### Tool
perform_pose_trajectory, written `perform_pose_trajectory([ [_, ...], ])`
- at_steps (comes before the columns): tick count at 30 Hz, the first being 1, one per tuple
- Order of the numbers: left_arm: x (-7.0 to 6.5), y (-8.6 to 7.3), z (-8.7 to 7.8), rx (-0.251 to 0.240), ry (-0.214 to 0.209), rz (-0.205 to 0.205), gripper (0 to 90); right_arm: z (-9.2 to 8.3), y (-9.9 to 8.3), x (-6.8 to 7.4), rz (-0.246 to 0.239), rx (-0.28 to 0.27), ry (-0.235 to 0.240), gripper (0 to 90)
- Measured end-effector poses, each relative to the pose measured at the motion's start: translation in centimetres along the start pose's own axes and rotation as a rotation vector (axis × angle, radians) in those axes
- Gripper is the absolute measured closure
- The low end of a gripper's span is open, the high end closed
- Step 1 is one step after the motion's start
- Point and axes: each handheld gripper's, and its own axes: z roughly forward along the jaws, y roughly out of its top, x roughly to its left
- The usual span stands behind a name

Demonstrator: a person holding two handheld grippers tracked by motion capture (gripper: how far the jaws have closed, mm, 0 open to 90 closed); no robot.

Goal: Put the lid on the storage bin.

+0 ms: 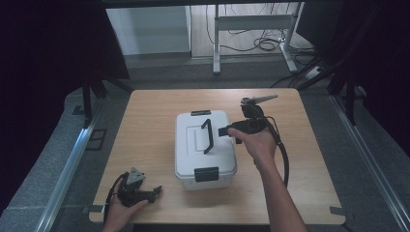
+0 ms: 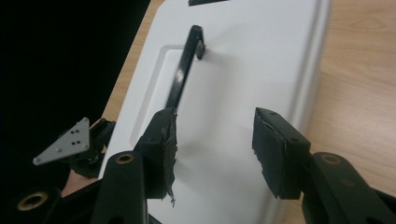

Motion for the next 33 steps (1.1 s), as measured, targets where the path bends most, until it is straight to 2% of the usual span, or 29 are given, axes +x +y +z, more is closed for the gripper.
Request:
perform_pose_trajectory([
  [2,0.0,0.0,0.0,0.0,0.0,0.0,12.5,-1.0,-0.5,-0.9,-0.027,-0.025,-0.002,50.0],
  [5,0.0,0.0,0.0,-0.001,0.0,-0.001,12.6,-1.6,-1.0,-1.6,-0.041,-0.04,-0.005,49.6],
  [6,0.0,0.0,0.0,-0.001,0.0,-0.001,12.5,-1.9,-1.5,-2.4,-0.046,-0.051,-0.002,49.4],
  [9,0.0,0.0,0.0,-0.003,0.001,-0.002,12.5,-2.1,-2.0,-3.1,-0.066,-0.058,-0.015,49.4],
  [11,0.0,0.0,0.0,-0.005,0.001,-0.003,12.6,-2.2,-2.5,-4.0,-0.069,-0.065,0.0,49.4],
  [14,0.0,0.0,0.0,-0.005,0.001,-0.003,12.6,-2.3,-3.6,-5.5,-0.089,-0.071,-0.01,49.4],
  [15,0.0,0.0,0.0,-0.005,0.001,-0.003,12.5,-2.3,-3.6,-5.5,-0.089,-0.071,-0.01,49.4],
  [16,0.0,0.0,0.0,-0.004,0.001,-0.001,12.6,-2.5,-4.2,-6.3,-0.086,-0.077,-0.006,49.3],
  [17,0.0,0.0,0.0,-0.004,0.001,-0.001,12.5,-2.5,-4.2,-6.3,-0.086,-0.077,-0.006,49.3],
  [19,0.0,0.0,0.0,-0.003,0.001,-0.001,12.6,-2.6,-5.0,-7.2,-0.082,-0.088,0.002,49.4],
  [20,0.0,0.0,0.0,-0.003,0.0,0.001,12.6,-2.7,-5.7,-8.3,-0.076,-0.094,0.012,49.3],
  [21,0.0,0.0,0.0,-0.003,0.0,-0.003,12.6,-2.8,-6.0,-8.8,-0.077,-0.095,0.003,49.3],
  [22,0.0,0.0,0.0,-0.003,0.0,-0.003,12.6,-2.8,-6.0,-8.8,-0.077,-0.095,0.003,49.3],
  [23,0.0,0.0,0.0,-0.003,0.0,-0.003,12.6,-3.0,-6.8,-9.9,-0.066,-0.109,0.014,49.3],
  [24,0.0,0.0,0.0,-0.003,0.0,-0.003,12.6,-3.0,-6.8,-9.9,-0.066,-0.109,0.014,49.3],
  [27,0.0,0.0,0.0,-0.002,0.0,-0.002,12.6,-3.1,-7.9,-11.6,-0.051,-0.11,0.018,49.3],
  [28,0.0,0.0,0.0,-0.002,0.0,-0.001,12.6,-3.0,-8.7,-12.7,-0.034,-0.114,0.026,49.3],
  [29,0.0,0.0,0.0,-0.001,0.0,-0.001,12.6,-3.0,-8.7,-12.7,-0.034,-0.114,0.026,49.3],
  [30,0.0,0.0,0.0,-0.002,0.0,-0.001,12.6,-2.9,-9.4,-13.8,-0.017,-0.107,0.024,48.7],
  [31,0.0,0.0,0.0,-0.002,0.0,-0.001,12.6,-3.0,-9.5,-14.1,-0.013,-0.096,0.012,48.3],
  [33,0.0,0.0,0.0,-0.002,0.0,-0.001,12.6,-3.1,-9.6,-14.4,-0.015,-0.09,-0.002,48.2],
])
